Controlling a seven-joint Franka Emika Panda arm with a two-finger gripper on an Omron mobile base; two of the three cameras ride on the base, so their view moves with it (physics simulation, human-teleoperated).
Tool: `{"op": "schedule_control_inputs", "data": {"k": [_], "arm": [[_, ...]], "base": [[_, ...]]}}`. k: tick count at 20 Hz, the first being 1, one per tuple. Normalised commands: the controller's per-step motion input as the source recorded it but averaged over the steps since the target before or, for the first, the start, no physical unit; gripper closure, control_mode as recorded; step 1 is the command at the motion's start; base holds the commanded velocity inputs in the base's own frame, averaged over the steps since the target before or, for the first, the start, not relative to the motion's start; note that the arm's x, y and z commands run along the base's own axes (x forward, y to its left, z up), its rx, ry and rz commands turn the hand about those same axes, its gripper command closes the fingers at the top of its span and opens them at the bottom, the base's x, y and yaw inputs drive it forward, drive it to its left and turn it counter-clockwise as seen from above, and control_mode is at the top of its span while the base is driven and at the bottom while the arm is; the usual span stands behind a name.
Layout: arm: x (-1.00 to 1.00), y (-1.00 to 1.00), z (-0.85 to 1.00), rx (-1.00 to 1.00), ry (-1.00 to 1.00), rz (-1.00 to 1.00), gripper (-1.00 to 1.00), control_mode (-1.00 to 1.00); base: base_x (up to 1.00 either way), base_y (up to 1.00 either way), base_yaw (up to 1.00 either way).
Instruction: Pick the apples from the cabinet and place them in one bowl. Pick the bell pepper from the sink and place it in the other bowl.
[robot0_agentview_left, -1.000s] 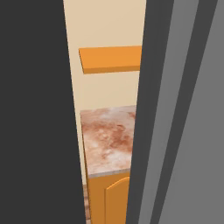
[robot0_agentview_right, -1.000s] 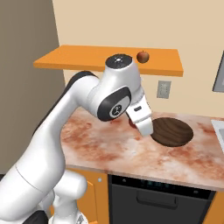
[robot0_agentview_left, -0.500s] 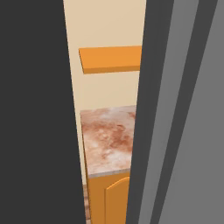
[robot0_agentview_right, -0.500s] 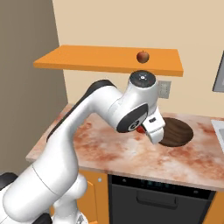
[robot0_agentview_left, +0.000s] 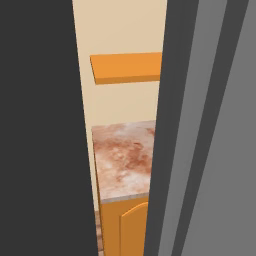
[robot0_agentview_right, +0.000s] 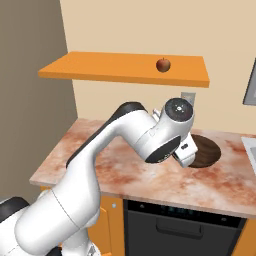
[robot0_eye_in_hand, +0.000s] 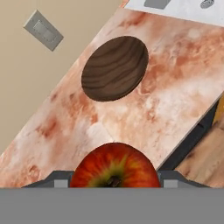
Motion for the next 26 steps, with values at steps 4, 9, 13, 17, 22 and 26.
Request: {"op": "schedule_control_inputs", "data": {"k": [4,9,13,17,22,26], "arm": [[0.26,-0.05,-0.26,0.0,-0.11,0.01,1.0,-1.0],[0.32,0.0,-0.24,0.0,-0.04,0.0,1.0,-1.0],[0.35,-0.02,-0.22,0.0,0.0,0.0,1.0,-1.0],[0.36,-0.04,-0.22,0.0,0.0,0.0,1.0,-1.0],[0.37,-0.08,-0.2,0.0,0.0,0.0,1.0,-1.0],[0.36,-0.09,-0.17,-0.04,0.01,0.0,1.0,-1.0]], "base": [[0.0,0.0,0.0],[0.0,0.0,0.0],[0.0,0.0,0.0],[0.0,0.0,0.0],[0.0,0.0,0.0],[0.0,0.0,0.0]]}}
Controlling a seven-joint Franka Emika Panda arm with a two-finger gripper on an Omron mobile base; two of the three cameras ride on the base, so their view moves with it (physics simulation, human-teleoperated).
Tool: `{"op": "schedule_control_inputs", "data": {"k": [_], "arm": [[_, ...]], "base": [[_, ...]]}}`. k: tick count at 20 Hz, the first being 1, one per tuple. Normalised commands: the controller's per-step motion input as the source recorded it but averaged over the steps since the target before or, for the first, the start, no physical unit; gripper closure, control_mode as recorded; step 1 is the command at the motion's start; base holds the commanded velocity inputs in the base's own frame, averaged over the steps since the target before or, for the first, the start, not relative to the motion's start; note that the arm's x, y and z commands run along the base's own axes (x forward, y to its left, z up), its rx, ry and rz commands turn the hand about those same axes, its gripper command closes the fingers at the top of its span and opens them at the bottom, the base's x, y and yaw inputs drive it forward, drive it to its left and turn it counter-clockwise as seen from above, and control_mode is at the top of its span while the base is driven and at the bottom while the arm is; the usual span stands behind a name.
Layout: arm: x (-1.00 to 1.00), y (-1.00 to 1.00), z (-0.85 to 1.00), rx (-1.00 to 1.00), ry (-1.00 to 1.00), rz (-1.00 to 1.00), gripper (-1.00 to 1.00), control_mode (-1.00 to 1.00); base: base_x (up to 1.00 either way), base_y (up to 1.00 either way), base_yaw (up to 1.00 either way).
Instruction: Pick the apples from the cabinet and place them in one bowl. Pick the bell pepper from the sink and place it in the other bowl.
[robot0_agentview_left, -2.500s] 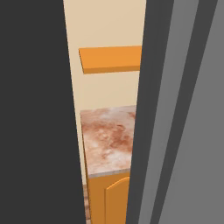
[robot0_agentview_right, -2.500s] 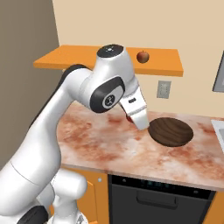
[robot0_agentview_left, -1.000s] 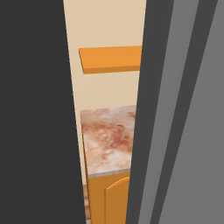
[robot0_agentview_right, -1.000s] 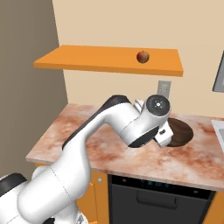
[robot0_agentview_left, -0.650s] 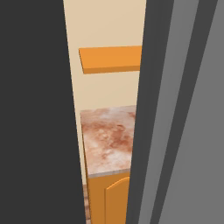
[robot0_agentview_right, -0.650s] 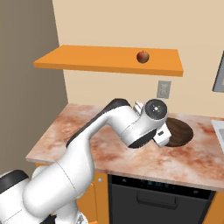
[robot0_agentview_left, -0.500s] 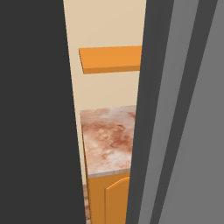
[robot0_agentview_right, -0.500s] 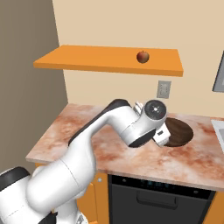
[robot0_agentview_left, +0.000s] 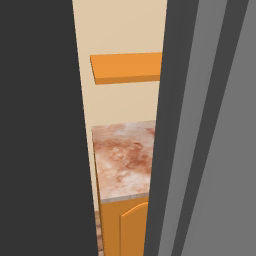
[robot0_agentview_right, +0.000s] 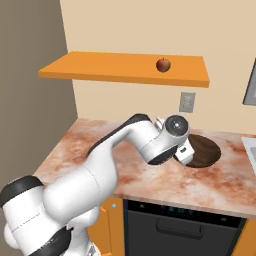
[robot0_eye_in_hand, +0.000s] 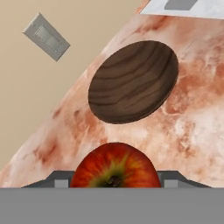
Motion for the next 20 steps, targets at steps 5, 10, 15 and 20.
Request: {"op": "schedule_control_inputs", "data": {"k": [5,10,15,20], "arm": [[0.32,-0.09,-0.15,-0.07,0.01,0.0,1.0,-1.0],[0.3,-0.13,-0.13,-0.06,0.0,0.0,1.0,-1.0],[0.26,-0.19,-0.13,-0.03,0.03,0.0,1.0,-1.0],[0.24,-0.19,-0.13,-0.04,0.12,0.0,1.0,-1.0]], "base": [[0.0,0.0,0.0],[0.0,0.0,0.0],[0.0,0.0,0.0],[0.0,0.0,0.0]]}}
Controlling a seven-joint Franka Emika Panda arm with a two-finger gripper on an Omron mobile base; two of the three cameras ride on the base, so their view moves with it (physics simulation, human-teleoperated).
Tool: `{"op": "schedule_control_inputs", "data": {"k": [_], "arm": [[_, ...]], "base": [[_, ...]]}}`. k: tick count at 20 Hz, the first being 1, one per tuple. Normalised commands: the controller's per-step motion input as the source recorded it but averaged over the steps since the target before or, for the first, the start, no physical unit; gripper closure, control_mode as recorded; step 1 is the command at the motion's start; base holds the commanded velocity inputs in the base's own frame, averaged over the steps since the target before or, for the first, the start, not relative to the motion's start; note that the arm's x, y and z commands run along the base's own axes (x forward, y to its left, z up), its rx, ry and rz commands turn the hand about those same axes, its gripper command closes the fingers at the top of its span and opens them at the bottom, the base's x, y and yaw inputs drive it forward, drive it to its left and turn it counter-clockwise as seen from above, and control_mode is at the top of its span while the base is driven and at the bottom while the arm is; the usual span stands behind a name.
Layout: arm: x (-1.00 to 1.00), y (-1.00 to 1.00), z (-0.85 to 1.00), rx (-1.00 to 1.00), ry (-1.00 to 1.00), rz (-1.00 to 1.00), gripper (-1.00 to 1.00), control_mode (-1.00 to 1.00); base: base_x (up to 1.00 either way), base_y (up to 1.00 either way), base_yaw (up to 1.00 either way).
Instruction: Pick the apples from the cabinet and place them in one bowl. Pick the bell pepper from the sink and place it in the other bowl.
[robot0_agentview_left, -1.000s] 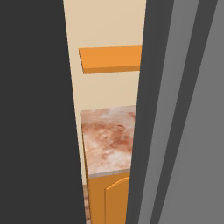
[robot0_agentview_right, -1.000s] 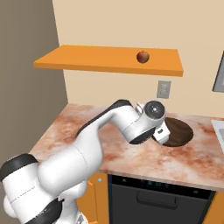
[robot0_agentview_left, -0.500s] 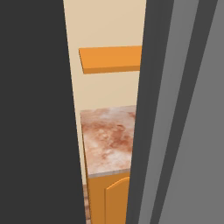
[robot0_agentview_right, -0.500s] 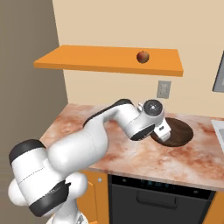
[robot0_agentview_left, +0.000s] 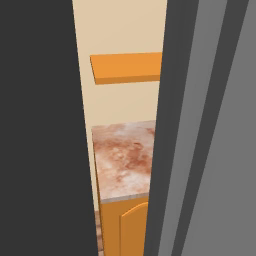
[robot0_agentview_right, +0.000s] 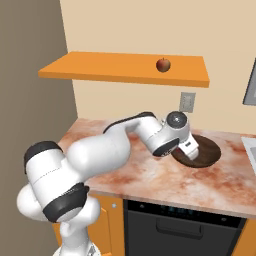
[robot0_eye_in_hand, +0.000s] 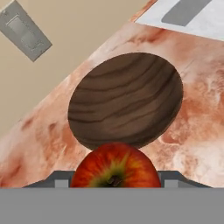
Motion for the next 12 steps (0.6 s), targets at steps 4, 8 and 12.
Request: {"op": "schedule_control_inputs", "data": {"k": [4,8,12], "arm": [[0.25,-0.19,-0.11,-0.03,0.13,0.0,1.0,-1.0],[0.22,-0.19,-0.14,-0.02,0.07,0.0,1.0,-1.0],[0.16,-0.2,-0.22,0.0,0.0,0.0,1.0,-1.0]], "base": [[0.0,0.0,0.0],[0.0,0.0,0.0],[0.0,0.0,0.0]]}}
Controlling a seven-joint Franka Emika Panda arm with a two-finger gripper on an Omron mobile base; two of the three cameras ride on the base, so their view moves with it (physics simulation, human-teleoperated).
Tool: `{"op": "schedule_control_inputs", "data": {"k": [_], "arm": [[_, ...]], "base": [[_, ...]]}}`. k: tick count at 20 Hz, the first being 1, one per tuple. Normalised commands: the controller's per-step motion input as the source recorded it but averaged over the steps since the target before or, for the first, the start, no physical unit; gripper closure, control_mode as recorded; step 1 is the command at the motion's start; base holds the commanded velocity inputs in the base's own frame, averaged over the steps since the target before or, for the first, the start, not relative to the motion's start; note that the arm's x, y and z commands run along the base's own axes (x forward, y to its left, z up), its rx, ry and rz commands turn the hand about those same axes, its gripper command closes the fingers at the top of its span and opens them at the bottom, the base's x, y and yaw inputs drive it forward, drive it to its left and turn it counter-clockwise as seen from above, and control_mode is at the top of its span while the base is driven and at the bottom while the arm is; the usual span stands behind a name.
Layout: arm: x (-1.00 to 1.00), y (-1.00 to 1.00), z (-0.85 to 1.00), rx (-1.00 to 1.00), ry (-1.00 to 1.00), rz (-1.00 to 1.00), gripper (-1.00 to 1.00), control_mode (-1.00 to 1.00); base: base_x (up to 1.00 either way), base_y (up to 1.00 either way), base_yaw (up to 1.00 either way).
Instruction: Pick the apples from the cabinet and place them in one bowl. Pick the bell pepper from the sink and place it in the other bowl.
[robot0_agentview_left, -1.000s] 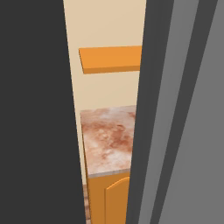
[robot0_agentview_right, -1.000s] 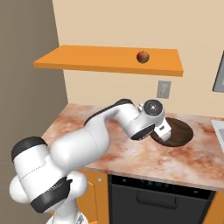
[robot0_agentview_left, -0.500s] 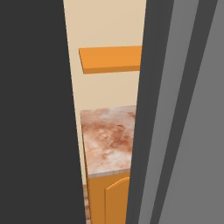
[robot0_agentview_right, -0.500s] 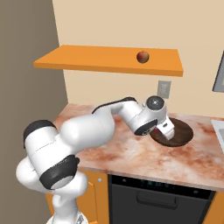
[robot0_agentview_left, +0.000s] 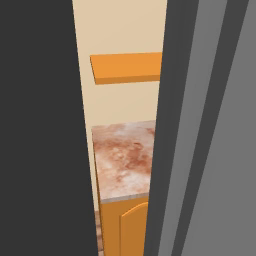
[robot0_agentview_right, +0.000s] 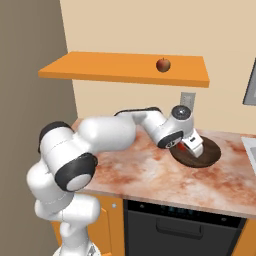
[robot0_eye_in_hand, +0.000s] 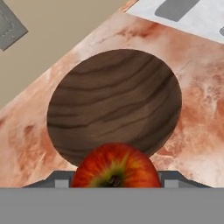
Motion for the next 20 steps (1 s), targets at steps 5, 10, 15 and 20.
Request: {"op": "schedule_control_inputs", "data": {"k": [5,10,15,20], "arm": [[0.12,-0.17,-0.28,0.0,-0.05,0.0,1.0,-1.0],[0.23,-0.12,-0.18,0.0,-0.02,0.0,1.0,-1.0],[0.24,-0.1,-0.17,-0.01,-0.01,0.0,1.0,-1.0],[0.27,-0.12,-0.11,0.0,0.0,0.0,1.0,-1.0]], "base": [[0.0,0.0,0.0],[0.0,0.0,0.0],[0.0,0.0,0.0],[0.0,0.0,0.0]]}}
